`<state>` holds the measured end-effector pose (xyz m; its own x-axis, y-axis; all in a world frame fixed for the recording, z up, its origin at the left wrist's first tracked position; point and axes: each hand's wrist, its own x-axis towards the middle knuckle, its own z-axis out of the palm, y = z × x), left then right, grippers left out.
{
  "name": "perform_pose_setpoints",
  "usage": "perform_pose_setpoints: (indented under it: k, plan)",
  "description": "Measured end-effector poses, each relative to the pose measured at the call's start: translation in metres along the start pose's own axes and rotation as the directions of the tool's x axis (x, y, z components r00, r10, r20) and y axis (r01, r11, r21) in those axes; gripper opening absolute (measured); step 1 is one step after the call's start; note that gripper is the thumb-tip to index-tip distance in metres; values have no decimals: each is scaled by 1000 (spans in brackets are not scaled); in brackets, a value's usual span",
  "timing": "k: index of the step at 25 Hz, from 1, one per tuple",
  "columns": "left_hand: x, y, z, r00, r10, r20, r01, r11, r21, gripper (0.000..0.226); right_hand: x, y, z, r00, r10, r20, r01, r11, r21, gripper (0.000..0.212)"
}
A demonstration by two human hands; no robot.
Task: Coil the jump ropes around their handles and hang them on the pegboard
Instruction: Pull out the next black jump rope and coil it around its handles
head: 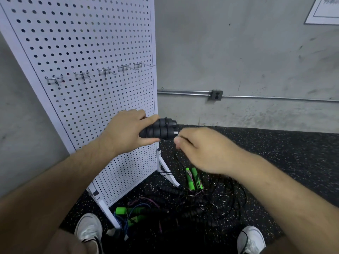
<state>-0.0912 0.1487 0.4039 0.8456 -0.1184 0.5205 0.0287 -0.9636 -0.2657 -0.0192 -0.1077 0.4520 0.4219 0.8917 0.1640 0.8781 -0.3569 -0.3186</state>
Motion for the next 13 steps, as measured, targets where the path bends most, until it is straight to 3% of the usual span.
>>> perform_pose_setpoints:
  k: [2, 4, 10, 13]
  plan:
    - [-1, 10, 4, 998, 68, 3, -68, 998, -12, 68, 5, 8, -11, 998, -33, -54, 24, 987, -158, 28]
    - [-3, 21, 7, 991, 127, 32, -126, 992, -29, 68, 12, 20, -14, 993, -58, -99, 37, 978, -207, 27]
    - [-4, 40, -1, 979, 191, 70, -176, 968, -180, 66, 33, 64, -13, 987, -21, -157, 0, 991, -133, 32]
    - [-1, 47, -12, 991, 131, -3, -127, 953, -274, 70, 39, 79, 1, 985, -38, -169, 50, 996, 68, 24]
